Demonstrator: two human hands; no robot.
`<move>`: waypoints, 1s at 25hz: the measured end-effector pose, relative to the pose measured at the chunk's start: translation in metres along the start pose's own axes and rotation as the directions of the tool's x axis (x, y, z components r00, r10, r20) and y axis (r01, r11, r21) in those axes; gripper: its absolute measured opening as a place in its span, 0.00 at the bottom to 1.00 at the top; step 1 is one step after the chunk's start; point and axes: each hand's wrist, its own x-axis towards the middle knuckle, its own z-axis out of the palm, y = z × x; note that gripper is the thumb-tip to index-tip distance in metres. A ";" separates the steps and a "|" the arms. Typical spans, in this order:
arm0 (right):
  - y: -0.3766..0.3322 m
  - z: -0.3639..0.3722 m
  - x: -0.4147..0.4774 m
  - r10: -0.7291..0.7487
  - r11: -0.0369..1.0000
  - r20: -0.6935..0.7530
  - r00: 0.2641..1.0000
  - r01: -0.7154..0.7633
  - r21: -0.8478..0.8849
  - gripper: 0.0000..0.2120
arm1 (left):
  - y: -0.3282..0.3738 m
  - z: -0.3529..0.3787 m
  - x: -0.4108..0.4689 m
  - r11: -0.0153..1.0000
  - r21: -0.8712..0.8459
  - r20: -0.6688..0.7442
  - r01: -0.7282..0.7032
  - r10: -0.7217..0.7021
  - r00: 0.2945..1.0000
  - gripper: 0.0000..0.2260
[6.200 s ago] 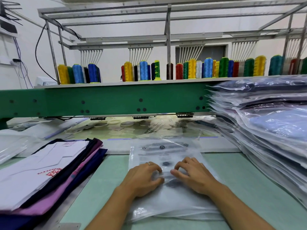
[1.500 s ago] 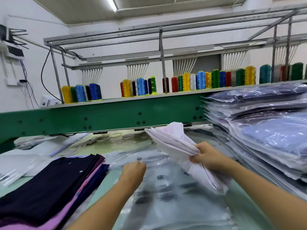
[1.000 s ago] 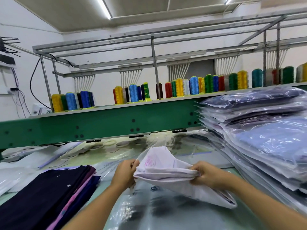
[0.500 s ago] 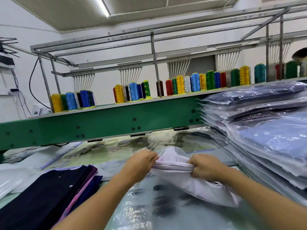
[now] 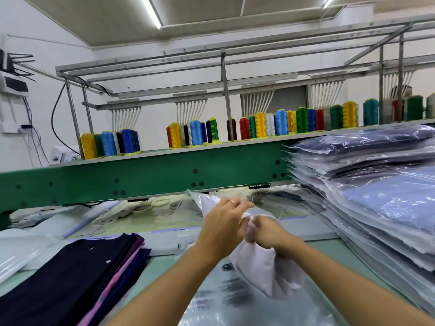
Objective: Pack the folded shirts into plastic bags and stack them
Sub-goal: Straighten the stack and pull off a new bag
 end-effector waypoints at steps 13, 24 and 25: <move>-0.017 0.042 0.025 0.304 0.949 -0.123 0.945 -0.312 -0.049 0.06 | -0.031 -0.006 -0.065 0.340 -0.580 0.687 0.741 -0.286 0.668 0.46; 0.005 0.078 0.069 0.090 0.912 -0.180 0.980 -0.154 -0.381 0.17 | -0.061 -0.017 -0.088 0.259 -0.520 0.815 0.814 -0.136 0.563 0.45; 0.003 0.078 0.069 0.032 0.887 -0.186 0.982 -0.114 -0.448 0.18 | -0.064 -0.016 -0.090 0.276 -0.511 0.812 0.814 -0.157 0.563 0.45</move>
